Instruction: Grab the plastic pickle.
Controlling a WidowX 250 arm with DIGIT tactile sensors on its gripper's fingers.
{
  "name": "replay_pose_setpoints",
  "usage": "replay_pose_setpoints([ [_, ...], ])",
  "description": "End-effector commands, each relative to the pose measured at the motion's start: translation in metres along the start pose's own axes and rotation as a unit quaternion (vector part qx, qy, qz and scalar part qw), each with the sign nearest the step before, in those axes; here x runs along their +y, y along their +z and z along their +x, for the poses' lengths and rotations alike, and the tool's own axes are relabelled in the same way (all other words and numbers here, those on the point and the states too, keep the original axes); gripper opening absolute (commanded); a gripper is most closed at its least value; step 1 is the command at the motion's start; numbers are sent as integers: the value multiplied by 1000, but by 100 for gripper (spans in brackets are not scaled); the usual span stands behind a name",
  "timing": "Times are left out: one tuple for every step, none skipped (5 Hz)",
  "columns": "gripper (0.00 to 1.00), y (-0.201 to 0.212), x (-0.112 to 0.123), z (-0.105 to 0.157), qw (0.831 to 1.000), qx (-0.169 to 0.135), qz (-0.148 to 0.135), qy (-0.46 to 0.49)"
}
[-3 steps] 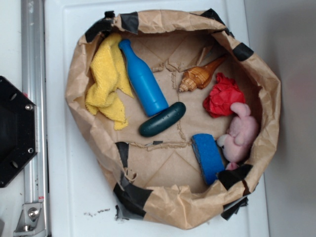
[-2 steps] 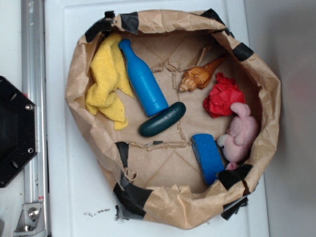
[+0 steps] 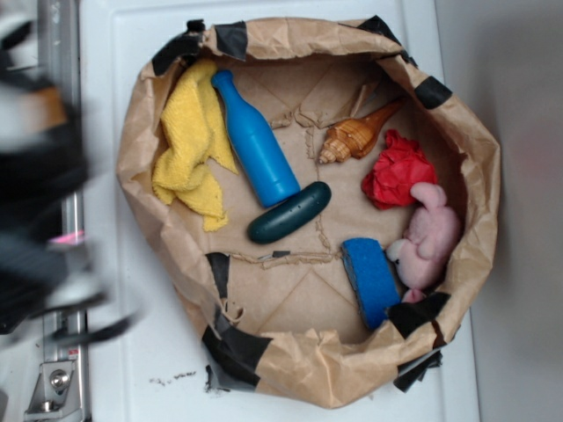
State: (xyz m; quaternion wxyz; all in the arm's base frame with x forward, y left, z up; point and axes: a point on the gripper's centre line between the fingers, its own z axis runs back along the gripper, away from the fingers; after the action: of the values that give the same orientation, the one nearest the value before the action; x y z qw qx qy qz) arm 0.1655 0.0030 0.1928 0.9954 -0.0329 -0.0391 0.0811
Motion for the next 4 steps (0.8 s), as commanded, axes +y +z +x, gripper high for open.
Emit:
replay_pose_setpoints([
  [100, -39, 11, 63, 981, -51, -37, 184],
  [100, -73, 7, 61, 968, -54, -37, 242],
  [100, -104, -3, 51, 962, -45, -34, 268],
  [100, -125, -9, 56, 967, -43, -48, 247],
])
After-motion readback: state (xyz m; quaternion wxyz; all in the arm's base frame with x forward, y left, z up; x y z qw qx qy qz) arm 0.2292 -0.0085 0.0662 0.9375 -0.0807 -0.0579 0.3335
